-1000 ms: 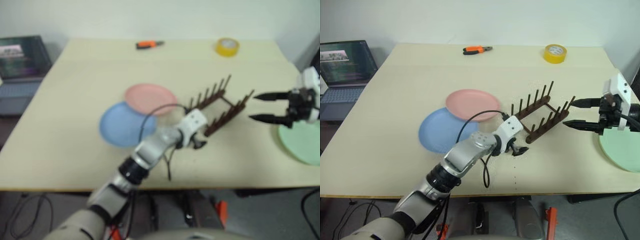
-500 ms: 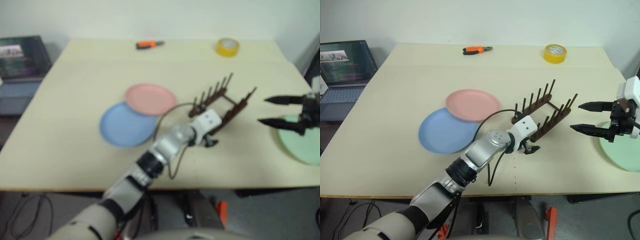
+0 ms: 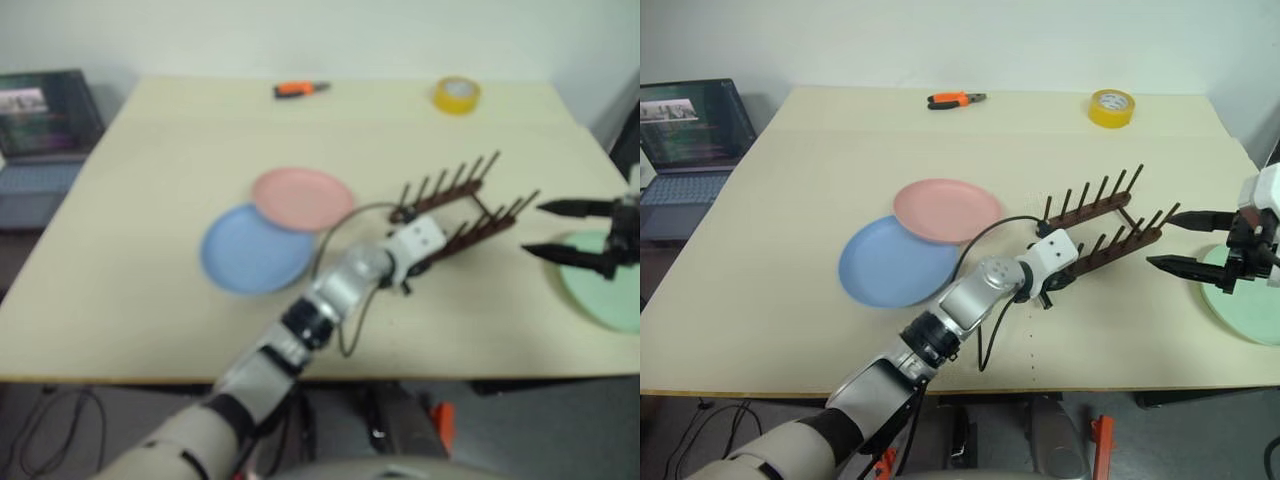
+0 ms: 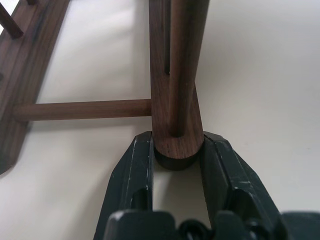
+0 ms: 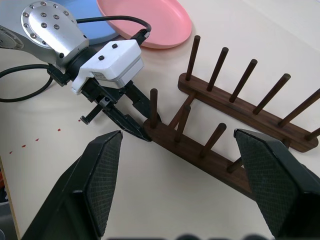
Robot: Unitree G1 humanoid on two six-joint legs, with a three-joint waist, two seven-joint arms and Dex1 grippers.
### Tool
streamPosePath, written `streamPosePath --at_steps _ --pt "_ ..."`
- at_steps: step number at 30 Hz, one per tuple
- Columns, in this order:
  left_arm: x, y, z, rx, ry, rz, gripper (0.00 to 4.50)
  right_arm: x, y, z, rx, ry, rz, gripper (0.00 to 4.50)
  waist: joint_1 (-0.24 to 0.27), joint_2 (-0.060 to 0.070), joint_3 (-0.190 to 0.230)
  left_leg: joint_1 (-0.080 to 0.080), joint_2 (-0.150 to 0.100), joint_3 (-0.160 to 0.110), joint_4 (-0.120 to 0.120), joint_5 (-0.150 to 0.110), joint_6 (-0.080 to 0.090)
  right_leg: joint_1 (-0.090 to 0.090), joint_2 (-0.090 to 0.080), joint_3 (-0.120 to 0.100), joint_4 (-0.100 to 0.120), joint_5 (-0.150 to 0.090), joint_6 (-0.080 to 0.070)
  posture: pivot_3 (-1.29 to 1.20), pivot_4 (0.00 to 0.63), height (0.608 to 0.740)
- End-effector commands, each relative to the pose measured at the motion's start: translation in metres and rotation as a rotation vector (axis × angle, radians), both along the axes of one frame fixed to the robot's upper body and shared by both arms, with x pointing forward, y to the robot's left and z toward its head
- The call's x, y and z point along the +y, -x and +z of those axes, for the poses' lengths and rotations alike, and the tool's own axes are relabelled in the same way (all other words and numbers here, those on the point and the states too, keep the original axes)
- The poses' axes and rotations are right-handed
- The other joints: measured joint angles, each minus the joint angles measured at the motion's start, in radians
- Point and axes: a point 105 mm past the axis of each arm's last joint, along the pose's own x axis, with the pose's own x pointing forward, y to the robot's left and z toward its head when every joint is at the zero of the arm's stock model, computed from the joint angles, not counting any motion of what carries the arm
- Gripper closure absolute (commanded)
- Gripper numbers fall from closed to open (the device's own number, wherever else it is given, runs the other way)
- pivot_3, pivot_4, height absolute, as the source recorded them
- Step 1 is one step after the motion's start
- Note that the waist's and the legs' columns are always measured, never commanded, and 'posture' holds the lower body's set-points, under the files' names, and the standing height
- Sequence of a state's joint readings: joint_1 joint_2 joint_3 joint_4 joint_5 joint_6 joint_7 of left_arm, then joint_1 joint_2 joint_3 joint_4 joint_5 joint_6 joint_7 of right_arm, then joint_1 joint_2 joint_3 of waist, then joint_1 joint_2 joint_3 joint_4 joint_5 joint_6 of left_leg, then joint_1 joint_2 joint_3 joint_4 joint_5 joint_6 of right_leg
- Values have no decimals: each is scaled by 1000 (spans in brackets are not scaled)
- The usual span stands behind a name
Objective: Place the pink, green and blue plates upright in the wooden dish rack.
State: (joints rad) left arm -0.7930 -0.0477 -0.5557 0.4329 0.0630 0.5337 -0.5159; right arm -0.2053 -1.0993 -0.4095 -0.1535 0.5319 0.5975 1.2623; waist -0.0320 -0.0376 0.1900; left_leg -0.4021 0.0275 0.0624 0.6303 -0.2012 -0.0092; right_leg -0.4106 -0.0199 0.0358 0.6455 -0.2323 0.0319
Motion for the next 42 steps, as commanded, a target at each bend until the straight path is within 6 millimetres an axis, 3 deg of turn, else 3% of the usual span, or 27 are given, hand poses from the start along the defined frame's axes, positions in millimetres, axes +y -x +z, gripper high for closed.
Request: streamPosePath --at_steps 1,4,8,13,28,36,42 --pt "3 -6 7 -37 -4 5 3482 0 3 12 -50 13 2 609 0 0 0 0 0 0 0 0 0 0 0 0 0 0 0 0 150 740" --pt "7 -7 12 -48 -5 -22 3482 -1 3 12 -50 14 0 609 -1 0 0 0 0 0 0 0 0 0 0 0 0 0 0 0 150 740" --pt "16 5 29 -55 8 -228 3482 -8 8 7 -23 31 -12 609 -2 0 0 0 0 0 -1 0 0 0 1 0 0 0 0 0 150 740" --pt "30 3 21 -42 -53 -317 3482 -18 12 -1 -2 35 -57 609 3 1 0 -1 1 -2 -1 0 0 0 0 0 0 0 -1 0 150 740" --pt "16 -9 32 -45 -54 -395 3482 -20 16 -5 -14 28 -89 609 1 0 0 -3 0 -3 -1 -1 1 -1 -1 -3 -2 0 0 0 150 740" --pt "32 -1 26 -25 -76 -407 3483 -21 20 -8 -11 25 -99 609 0 1 0 -3 0 -3 0 -1 1 -1 0 -3 -1 0 0 0 150 740" --pt "33 12 22 -3 -60 -413 3483 -20 18 -10 -7 22 -98 609 2 1 0 -4 1 -3 0 -1 1 -1 -1 -3 -1 0 0 0 150 740"
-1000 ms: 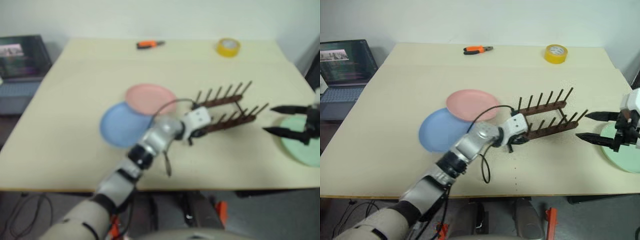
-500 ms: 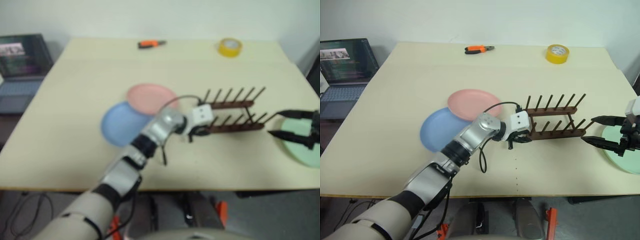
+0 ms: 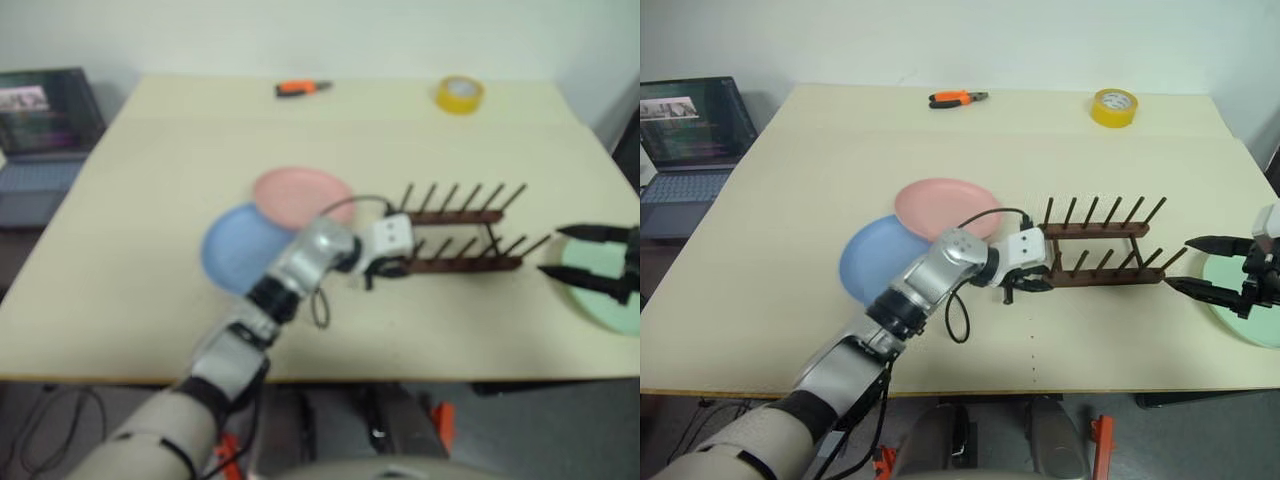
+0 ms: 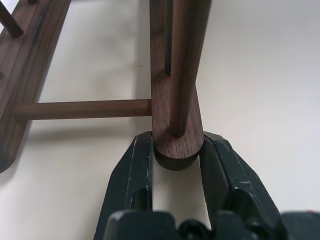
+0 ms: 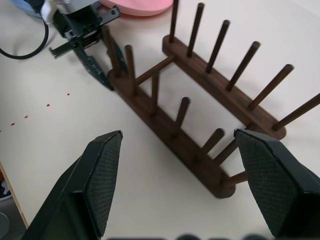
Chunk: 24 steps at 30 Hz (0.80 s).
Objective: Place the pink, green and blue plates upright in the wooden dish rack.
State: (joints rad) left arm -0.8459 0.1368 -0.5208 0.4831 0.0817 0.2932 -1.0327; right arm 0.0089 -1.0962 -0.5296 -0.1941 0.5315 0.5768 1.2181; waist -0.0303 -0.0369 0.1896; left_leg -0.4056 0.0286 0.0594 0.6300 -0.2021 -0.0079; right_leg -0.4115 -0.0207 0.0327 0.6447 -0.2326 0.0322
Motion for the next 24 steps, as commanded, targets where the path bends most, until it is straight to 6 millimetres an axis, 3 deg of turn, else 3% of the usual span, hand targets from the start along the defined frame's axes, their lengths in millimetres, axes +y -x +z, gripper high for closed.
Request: streamPosePath --at_steps 1,8,18,24 --pt "-8 4 13 -40 35 -11 3483 3 0 11 -50 3 15 609 1 0 0 0 0 0 0 0 0 0 0 0 0 0 0 0 150 740" --pt "-10 3 9 -33 34 34 3483 4 -2 8 -45 1 18 609 0 0 0 0 -1 0 0 0 0 0 0 0 1 0 0 0 150 740" --pt "-6 -1 10 -72 -5 52 71 5 -2 5 -36 -3 16 609 0 0 0 0 -1 0 0 0 0 0 0 1 0 0 0 0 150 740" --pt "-1 -1 37 -141 20 50 28 0 -2 2 -20 10 4 609 0 0 0 0 0 0 0 0 0 0 0 1 1 0 0 0 150 740"
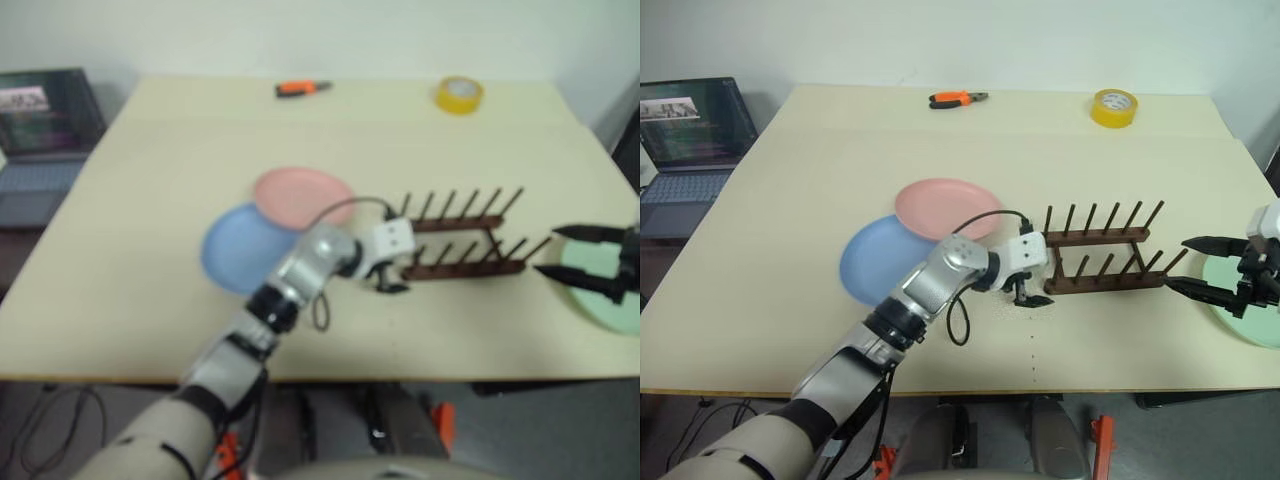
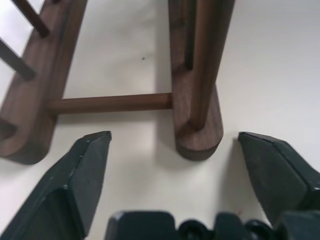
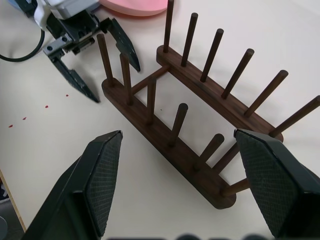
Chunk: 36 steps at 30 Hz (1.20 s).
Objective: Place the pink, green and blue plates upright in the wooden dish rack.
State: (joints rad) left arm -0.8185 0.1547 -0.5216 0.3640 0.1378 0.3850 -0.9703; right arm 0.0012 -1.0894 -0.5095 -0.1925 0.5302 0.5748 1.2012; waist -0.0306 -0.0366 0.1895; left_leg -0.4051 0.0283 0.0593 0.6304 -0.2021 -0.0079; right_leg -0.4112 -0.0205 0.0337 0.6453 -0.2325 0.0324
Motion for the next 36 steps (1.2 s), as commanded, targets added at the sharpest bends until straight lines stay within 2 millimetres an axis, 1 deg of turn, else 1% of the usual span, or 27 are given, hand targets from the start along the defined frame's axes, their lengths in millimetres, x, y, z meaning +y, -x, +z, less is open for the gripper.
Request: streamPosePath --at_steps 1,5,6,8,9,11,12,14,15,17,18,19,21,23,26,30,36 --pt "-5 4 34 -73 52 -27 28 -2 0 5 -20 14 6 609 0 0 0 0 0 0 0 0 0 0 0 0 0 0 0 0 150 740" --pt "-1 11 48 -129 38 -36 28 -8 1 4 -12 23 -13 609 1 0 0 0 0 0 0 0 0 0 0 1 0 0 0 0 150 740" --pt "1 12 52 -140 41 -29 193 -9 1 5 -13 24 -15 609 0 0 0 0 0 0 0 0 0 0 0 1 0 0 0 0 150 740" --pt "3 12 60 -149 56 -14 659 -10 2 6 -14 25 -15 609 0 1 0 0 0 0 0 0 0 0 0 1 0 0 0 0 150 740" --pt "5 14 66 -160 64 -17 965 -11 2 7 -16 26 -17 609 0 1 0 1 0 0 0 0 0 0 0 1 0 0 0 0 150 740" --pt "11 19 75 -179 66 -35 1721 -12 4 9 -20 26 -21 609 -1 1 -1 1 0 0 0 0 0 0 0 1 1 0 0 0 150 740" --pt "14 20 80 -188 67 -34 2095 -14 4 9 -21 27 -29 789 -1 1 -1 1 0 0 0 0 0 0 0 1 1 0 0 0 150 740" --pt "22 30 86 -206 42 -83 2776 -16 7 6 -7 32 -41 1203 -1 1 -1 1 0 0 0 0 0 0 0 2 1 0 0 0 150 740" --pt "24 40 88 -199 39 -121 3215 -18 9 4 2 37 -50 1576 -1 1 -1 1 0 0 0 0 0 1 1 2 1 0 0 0 150 740" --pt "21 56 87 -156 44 -184 3957 -21 12 -1 25 47 -59 2282 1 2 -1 1 1 0 0 0 0 1 0 1 1 0 -1 0 150 740" --pt "19 61 84 -133 43 -197 4283 -21 13 -4 38 52 -60 2629 2 2 -1 1 1 0 0 0 0 1 0 2 0 0 -1 0 150 740" --pt "18 65 78 -107 31 -204 4500 -20 15 -9 55 58 -61 2986 2 2 -1 1 1 0 0 0 0 1 0 2 0 0 -1 0 150 740" --pt "15 66 67 -73 17 -188 4500 -20 16 -20 90 72 -69 3730 2 3 -2 2 1 0 1 0 0 2 -2 1 0 0 0 0 150 740" --pt "9 68 63 -48 26 -181 4500 -19 17 -31 123 85 -79 4436 2 2 -1 2 0 0 2 0 0 3 -2 1 0 -1 -2 0 150 740" --pt "-1 74 59 -35 27 -197 4500 -18 18 -43 158 97 -96 4476 1 3 -2 2 0 0 4 0 0 3 -1 1 1 -2 -3 0 150 740" --pt "-11 70 47 -61 -17 -181 4500 -26 12 -65 201 163 -178 4476 -1 4 -2 4 0 0 4 0 0 4 -1 2 1 -2 -3 0 150 740" --pt "-24 59 38 -90 -40 -138 4500 -20 2 -77 211 181 -203 4476 -1 4 -3 4 -1 0 4 0 0 4 0 3 0 -2 -3 0 150 740"
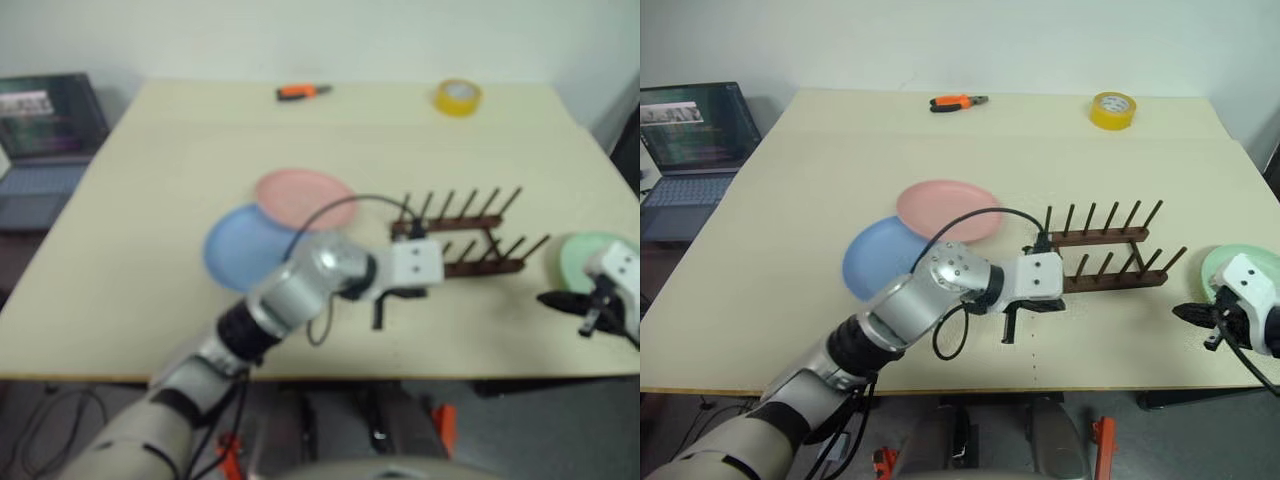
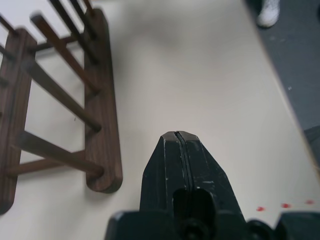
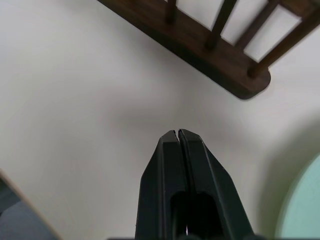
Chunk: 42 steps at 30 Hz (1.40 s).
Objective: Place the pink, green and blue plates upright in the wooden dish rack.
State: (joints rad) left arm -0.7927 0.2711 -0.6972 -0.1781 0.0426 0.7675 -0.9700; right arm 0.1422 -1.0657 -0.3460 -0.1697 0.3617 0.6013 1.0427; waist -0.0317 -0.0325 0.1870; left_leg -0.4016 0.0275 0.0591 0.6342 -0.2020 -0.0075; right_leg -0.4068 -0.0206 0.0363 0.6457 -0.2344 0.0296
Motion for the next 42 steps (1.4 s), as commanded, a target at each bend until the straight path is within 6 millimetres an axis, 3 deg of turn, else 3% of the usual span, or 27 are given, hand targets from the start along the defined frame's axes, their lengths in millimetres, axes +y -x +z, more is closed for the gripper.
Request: streamPosePath --at_steps 1,9,24,35,42 --pt "-11 -8 7 -63 21 4 4500 2 -9 0 -21 44 -14 4476 0 0 0 0 0 0 0 0 0 0 0 0 0 0 0 0 150 740" --pt "-23 -18 -9 -57 -3 34 4500 9 -23 -14 -27 83 -36 4476 1 0 0 -1 0 -1 0 0 0 0 0 0 -1 0 0 0 150 740" --pt "-25 -34 -39 -52 -57 114 4500 15 -48 -23 -92 109 -62 4476 0 1 0 -1 0 1 0 0 1 -1 0 0 0 0 1 0 150 740" --pt "-21 -65 -44 -125 -57 250 4500 24 -63 -26 -162 118 -48 4476 0 0 -1 0 0 0 3 0 2 1 0 1 0 1 2 0 150 740" --pt "-20 -74 -42 -151 -52 278 4500 29 -73 -22 -233 130 -28 4476 -4 0 -2 0 0 0 4 0 2 1 1 1 0 2 3 0 150 740"
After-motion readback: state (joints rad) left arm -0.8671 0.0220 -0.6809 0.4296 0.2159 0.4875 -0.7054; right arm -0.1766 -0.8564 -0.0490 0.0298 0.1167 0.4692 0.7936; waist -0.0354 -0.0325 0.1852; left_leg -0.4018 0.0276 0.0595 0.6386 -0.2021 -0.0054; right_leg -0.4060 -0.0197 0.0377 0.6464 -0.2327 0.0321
